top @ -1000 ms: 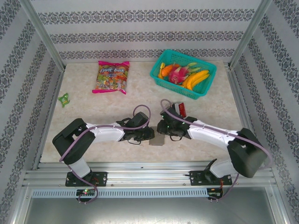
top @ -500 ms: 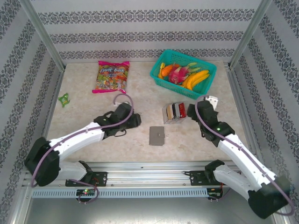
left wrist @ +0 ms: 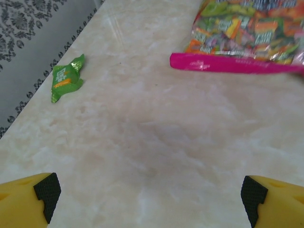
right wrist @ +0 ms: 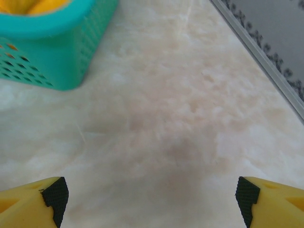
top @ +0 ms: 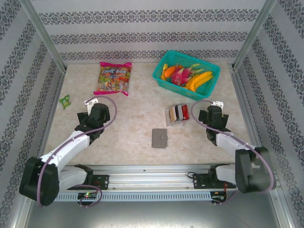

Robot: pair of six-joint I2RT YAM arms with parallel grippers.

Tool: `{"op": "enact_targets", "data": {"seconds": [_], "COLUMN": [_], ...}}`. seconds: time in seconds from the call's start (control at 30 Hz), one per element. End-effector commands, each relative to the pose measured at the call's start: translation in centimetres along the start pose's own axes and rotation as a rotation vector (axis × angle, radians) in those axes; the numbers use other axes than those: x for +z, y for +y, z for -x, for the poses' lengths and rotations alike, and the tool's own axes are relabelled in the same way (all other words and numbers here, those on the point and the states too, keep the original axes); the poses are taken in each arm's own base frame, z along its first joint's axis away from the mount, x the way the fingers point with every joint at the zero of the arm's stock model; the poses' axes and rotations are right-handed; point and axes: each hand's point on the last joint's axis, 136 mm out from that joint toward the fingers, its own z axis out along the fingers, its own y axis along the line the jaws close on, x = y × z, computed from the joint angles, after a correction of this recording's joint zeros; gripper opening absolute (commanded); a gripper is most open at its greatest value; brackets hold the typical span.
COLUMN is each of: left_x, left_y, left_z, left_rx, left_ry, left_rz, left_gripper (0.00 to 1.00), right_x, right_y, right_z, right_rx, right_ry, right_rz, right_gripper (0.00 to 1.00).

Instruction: Put the credit cards into the card holder

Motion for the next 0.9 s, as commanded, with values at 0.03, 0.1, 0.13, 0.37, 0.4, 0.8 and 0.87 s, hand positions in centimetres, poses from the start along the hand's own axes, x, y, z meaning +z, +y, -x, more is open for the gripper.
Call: {"op": "enact_targets", "data": {"seconds": [0.03,0.1,0.13,0.37,0.4,0.8,0.87], "left_x": [2.1,2.8,3.2,4.9,5.1,8.2,8.3], "left_y": [-0.4,-0.9,-1.2,-2.8,-2.5,-1.5,-1.6], "left_z": [1.5,1.4,1.4,1.5,1.7,0.0,-0.2], "left_rx": [0.058,0.032,0.022,0.087,0.078,-0.030,-0.026], "left_ry": [-0.128,-0.154,-0.173,-0.220,-0.241,-0.213,-0.200], "left_rz": [-0.022,-0.055,-0.076,-0.168,-0.166,-0.235,-0.237], "left_gripper": [1.00,1.00,1.00,1.00,1.00,1.00,1.00], "right_x": [0.6,1.0,1.2,1.8,2.0,2.1,2.1], "right_y": [1.6,2.1,2.7,3.6,3.2,2.4,2.4], "right_z": [5.7,5.7,5.5,3.7,3.7,4.6,4.5], "right_rx": [-0.017,0.002,-0.001,-0.041,-0.019,0.009,0.007], "right_ry": [-0.236,-0.250,-0.277,-0.289,-0.291,-0.294,-0.293], "right_rz": [0.074,0.114,0.145,0.158,0.139,0.106,0.104], "right_gripper": [0.93,0.92,0.92,0.97,0.98,0.98,0.98]}}
